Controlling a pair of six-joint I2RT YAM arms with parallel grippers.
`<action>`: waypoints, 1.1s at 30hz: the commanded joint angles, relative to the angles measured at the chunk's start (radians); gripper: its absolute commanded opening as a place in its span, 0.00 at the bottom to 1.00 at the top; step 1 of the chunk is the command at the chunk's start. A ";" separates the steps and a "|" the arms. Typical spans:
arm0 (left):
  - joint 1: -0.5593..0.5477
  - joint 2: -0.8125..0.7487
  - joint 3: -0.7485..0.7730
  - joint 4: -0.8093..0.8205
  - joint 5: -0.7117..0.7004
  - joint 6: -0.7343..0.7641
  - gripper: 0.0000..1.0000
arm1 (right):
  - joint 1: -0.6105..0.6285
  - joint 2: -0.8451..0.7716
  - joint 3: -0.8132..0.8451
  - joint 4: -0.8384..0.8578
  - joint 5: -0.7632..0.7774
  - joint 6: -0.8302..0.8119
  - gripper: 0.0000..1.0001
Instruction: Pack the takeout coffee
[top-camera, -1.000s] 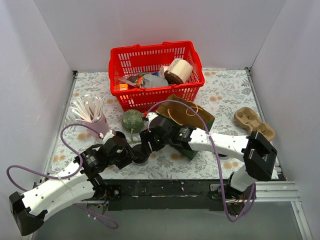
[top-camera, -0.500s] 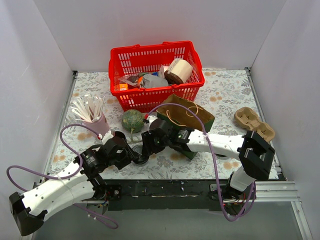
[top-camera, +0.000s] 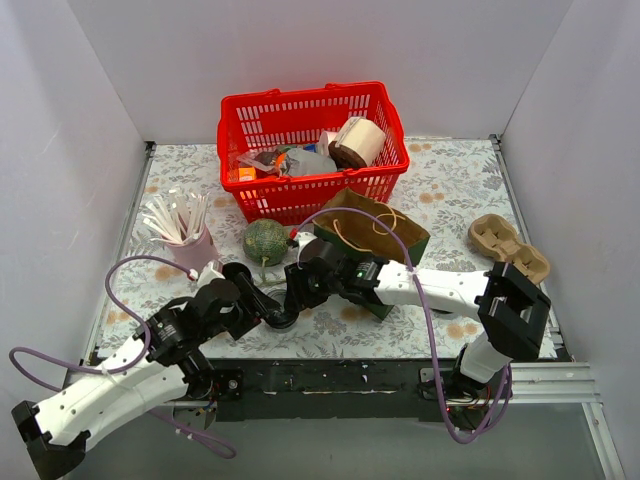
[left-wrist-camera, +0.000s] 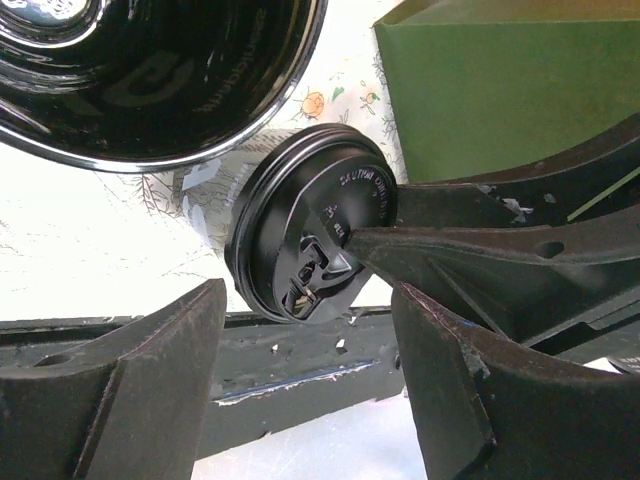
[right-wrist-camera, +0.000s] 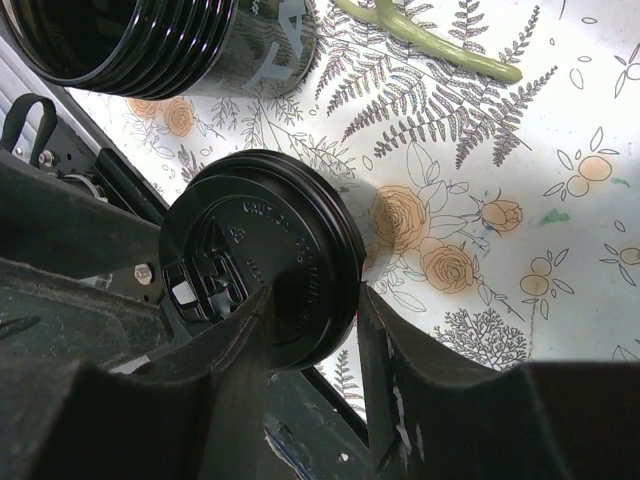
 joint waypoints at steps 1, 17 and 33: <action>0.001 -0.010 -0.016 -0.003 -0.046 -0.064 0.67 | 0.005 0.011 -0.048 -0.130 0.031 -0.095 0.43; 0.001 0.023 -0.134 0.099 -0.120 -0.204 0.50 | -0.007 0.012 0.004 -0.136 -0.179 -0.239 0.42; 0.001 0.068 -0.179 0.124 -0.059 -0.219 0.47 | -0.067 0.007 -0.003 0.043 -0.093 0.017 0.62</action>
